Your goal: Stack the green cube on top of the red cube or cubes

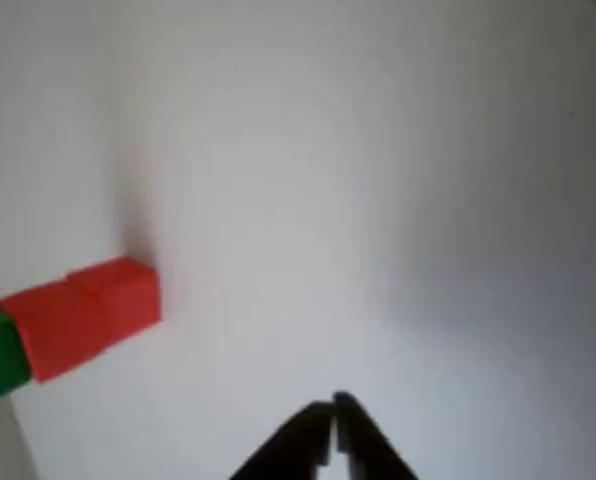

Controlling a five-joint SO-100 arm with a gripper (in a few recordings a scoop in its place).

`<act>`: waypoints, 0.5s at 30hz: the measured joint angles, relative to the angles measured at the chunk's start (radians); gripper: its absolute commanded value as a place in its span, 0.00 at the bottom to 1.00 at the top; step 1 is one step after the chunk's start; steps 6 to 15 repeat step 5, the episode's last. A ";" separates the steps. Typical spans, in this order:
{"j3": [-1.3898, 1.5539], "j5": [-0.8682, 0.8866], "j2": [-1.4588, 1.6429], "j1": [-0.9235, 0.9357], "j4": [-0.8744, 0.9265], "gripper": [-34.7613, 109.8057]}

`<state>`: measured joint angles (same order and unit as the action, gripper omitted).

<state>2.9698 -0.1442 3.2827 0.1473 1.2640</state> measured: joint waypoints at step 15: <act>0.000 0.000 0.000 0.000 0.000 0.23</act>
